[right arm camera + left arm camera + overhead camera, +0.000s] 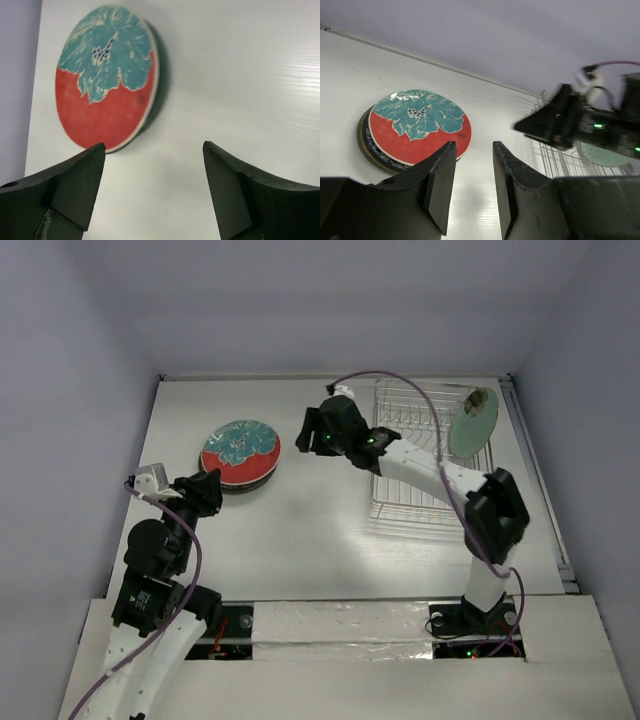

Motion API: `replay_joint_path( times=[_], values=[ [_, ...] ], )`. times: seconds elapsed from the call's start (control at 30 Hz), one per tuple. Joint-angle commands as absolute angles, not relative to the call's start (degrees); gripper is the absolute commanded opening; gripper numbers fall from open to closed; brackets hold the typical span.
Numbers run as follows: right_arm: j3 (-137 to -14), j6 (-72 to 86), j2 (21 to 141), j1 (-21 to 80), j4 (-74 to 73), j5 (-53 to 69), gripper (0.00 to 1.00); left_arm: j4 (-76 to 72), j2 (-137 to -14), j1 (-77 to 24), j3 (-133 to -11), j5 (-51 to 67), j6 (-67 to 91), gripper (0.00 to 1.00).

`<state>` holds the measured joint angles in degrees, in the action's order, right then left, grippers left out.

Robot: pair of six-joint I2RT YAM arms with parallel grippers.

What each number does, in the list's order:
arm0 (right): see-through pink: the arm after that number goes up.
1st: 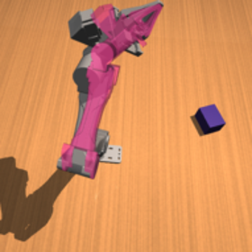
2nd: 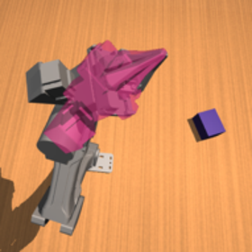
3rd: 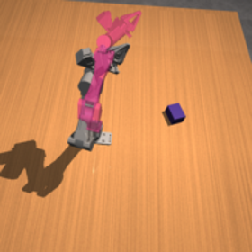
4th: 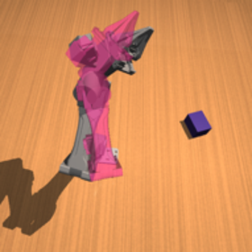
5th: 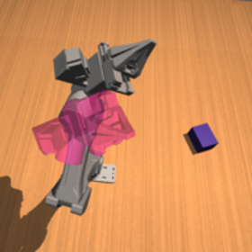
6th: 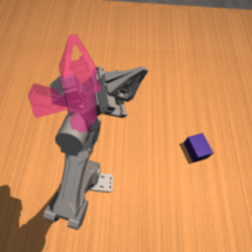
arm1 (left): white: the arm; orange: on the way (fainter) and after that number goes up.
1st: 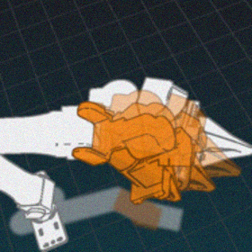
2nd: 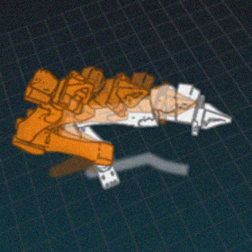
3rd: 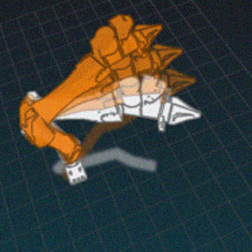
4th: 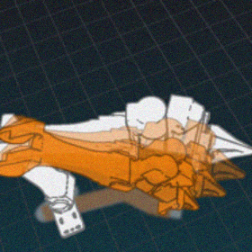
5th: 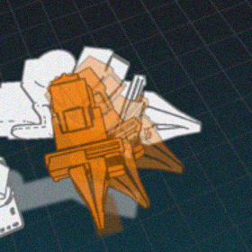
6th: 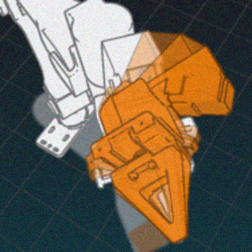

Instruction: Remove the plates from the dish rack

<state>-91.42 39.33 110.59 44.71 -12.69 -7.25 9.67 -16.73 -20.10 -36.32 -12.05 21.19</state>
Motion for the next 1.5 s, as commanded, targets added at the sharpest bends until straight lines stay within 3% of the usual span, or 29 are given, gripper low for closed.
replay_joint_path(
  times=[0.0,0.07,0.1,0.23,0.3,0.33,0.37,0.43,0.5,0.7,0.9,1.0,1.03,1.13,1.23,1.47],
  values=[
    [-84.8,33.1,96.4,42.7,-17.3,-20.9,0.57,7.2,-15.6,-19.7,-36.0,-11.9,21.1,0.32],
    [-81.4,32.5,91.3,39.9,-18.1,-27.3,0.12,7.3,-15.2,-19.7,-36.0,-11.9,21.2,0.32],
    [-78.6,32.2,89.1,35.6,-20.0,-29.2,0.0,7.2,-15.0,-19.7,-36.1,-11.9,21.2,0.32],
    [-71.9,29.6,80.6,21.8,-21.8,-33.7,0.0,7.3,-13.5,-20.8,-36.1,-11.9,21.3,0.32],
    [-70.5,28.2,77.9,16.4,-23.7,-35.3,0.18,7.4,-12.7,-21.5,-36.1,-11.9,21.3,0.32],
    [-70.2,26.6,77.3,13.9,-24.7,-35.6,0.45,7.4,-12.1,-21.5,-36.3,-11.9,21.3,0.32],
    [-70.5,25.4,77.0,10.2,-25.6,-35.2,0.57,7.7,-11.8,-22.1,-36.4,-11.9,21.2,0.32],
    [-71.2,23.1,77.3,7.8,-27.4,-35.6,0.72,8.1,-11.0,-22.6,-36.4,-11.9,21.3,0.32],
    [-72.4,22.1,79.1,4.9,-28.2,-36.7,0.73,8.2,-10.8,-23.2,-36.5,-11.9,21.2,0.32],
    [-77.5,18.6,87.1,-0.8,-28.8,-33.3,0.69,8.3,-10.1,-25.4,-36.6,-11.9,21.3,0.32],
    [-81.6,14.2,94.8,-1.4,-27.1,-32.5,0.53,9.1,-9.6,-25.9,-36.9,-11.9,21.4,0.32],
    [-83.5,11.8,97.3,-1.4,-28.5,-34.0,0.4,9.1,-9.6,-26.5,-36.8,-11.9,21.4,0.32],
    [-83.7,11.6,97.3,-1.4,-28.4,-34.4,0.28,9.1,-9.7,-27.0,-36.8,-11.9,21.5,0.32],
    [-83.5,11.0,95.3,-1.4,-28.5,-34.7,0.1,9.1,-9.7,-27.0,-36.8,-11.9,21.5,0.32],
    [-83.8,10.3,92.7,-1.4,-29.4,-35.0,0.0,9.1,-9.5,-27.5,-36.8,-11.9,21.5,0.32],
    [-87.3,10.0,86.8,0.1,-31.6,-36.0,0.0,9.1,-9.8,-27.5,-36.7,-11.9,21.6,0.32]
  ],
)
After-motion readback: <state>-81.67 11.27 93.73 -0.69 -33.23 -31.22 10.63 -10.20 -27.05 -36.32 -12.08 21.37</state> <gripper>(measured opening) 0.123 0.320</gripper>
